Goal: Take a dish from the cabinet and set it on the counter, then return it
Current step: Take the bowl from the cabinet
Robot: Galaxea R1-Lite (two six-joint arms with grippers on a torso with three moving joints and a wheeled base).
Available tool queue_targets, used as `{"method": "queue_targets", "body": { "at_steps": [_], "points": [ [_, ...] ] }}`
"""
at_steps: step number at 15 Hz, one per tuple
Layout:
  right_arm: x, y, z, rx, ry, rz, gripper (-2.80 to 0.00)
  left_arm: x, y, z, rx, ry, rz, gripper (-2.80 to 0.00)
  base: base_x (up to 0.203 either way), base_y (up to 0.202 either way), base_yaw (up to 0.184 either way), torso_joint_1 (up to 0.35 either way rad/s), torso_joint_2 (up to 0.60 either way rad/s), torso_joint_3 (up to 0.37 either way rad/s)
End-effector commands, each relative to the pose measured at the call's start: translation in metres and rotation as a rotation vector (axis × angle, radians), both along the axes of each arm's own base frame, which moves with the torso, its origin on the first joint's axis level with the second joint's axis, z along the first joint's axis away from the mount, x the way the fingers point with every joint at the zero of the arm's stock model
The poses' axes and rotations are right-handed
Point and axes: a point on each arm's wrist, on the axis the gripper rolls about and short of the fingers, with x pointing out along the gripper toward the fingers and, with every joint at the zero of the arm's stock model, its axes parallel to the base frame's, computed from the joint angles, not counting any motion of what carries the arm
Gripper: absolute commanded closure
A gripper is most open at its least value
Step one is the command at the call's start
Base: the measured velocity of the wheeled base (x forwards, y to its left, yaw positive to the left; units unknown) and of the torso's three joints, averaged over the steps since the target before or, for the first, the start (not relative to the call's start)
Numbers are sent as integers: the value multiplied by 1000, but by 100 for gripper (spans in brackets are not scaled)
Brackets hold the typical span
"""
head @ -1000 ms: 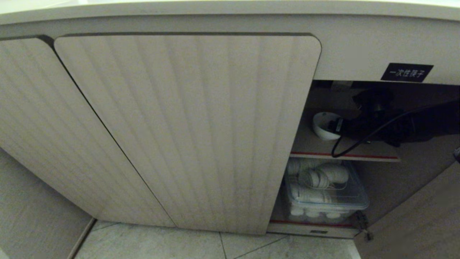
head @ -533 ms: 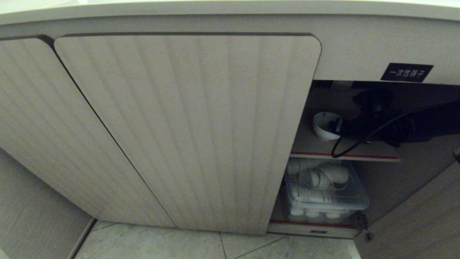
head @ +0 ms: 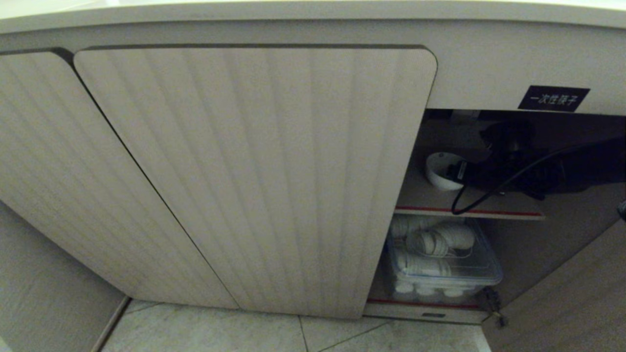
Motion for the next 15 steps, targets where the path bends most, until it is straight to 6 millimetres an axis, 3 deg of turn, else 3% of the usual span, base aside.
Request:
{"method": "queue_targets", "body": {
  "at_steps": [1, 15],
  "points": [
    [0, 0, 2, 3, -7, -2, -280, 0, 0, 0, 0, -1, 0, 0, 0, 0, 0, 0, 0, 0],
    [-4, 0, 5, 0, -7, 0, -280, 0, 0, 0, 0, 0, 0, 0, 0, 0, 0, 0, 0, 0]
  ]
}}
